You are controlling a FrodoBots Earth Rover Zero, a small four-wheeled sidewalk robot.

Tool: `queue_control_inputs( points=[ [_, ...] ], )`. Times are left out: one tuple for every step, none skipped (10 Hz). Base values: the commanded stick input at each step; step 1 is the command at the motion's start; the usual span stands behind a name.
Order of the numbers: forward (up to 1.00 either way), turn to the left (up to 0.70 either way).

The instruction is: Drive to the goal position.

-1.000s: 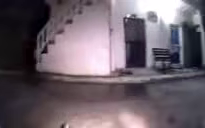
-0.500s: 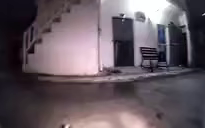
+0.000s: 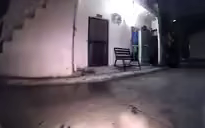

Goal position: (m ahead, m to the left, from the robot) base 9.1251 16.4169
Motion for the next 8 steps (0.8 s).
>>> queue_control_inputs(
  points=[
    [0.00,-0.45],
    [0.00,-0.45],
    [0.00,-0.45],
    [0.00,-0.45],
    [0.47,-0.37],
    [1.00,-0.27],
    [1.00,-0.27],
    [1.00,-0.27]
  ],
)
